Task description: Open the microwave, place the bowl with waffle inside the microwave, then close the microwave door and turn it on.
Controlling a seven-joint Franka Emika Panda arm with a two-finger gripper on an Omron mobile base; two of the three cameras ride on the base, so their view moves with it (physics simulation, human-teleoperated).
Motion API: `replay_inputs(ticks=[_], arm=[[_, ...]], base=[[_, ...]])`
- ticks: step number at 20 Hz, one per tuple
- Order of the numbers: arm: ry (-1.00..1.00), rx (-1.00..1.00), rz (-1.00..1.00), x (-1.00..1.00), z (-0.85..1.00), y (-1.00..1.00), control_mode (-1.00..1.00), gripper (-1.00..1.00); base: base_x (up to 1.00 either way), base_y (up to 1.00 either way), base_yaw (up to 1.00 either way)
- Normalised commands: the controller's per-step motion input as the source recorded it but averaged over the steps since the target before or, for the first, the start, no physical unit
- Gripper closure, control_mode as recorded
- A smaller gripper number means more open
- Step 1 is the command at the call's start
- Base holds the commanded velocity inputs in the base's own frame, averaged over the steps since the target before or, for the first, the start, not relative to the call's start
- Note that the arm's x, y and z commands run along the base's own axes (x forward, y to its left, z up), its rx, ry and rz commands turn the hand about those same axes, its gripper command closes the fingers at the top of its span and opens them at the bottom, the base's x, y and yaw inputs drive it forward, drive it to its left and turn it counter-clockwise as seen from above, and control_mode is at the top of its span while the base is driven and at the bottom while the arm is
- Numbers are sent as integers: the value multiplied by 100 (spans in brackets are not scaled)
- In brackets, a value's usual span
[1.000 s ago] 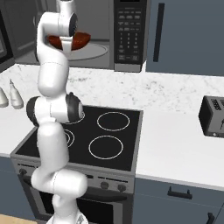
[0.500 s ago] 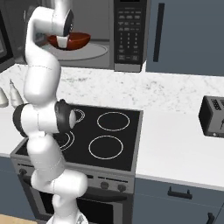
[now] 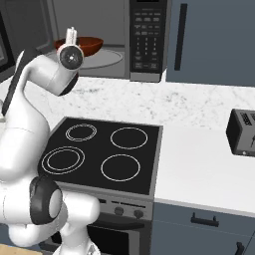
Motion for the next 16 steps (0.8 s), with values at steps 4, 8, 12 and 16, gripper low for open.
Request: replay_inputs(ticks=[4, 8, 12, 16], arm=[[0, 0, 0, -100, 99, -24, -100, -100], [2, -31, 0, -100, 51, -10, -100, -100], [2, -60, 0, -97, -4, -17, -100, -100], [8, -63, 0, -62, -31, -24, -100, -100]], base=[[0, 0, 0], [0, 0, 0], [0, 0, 0], [0, 0, 0]])
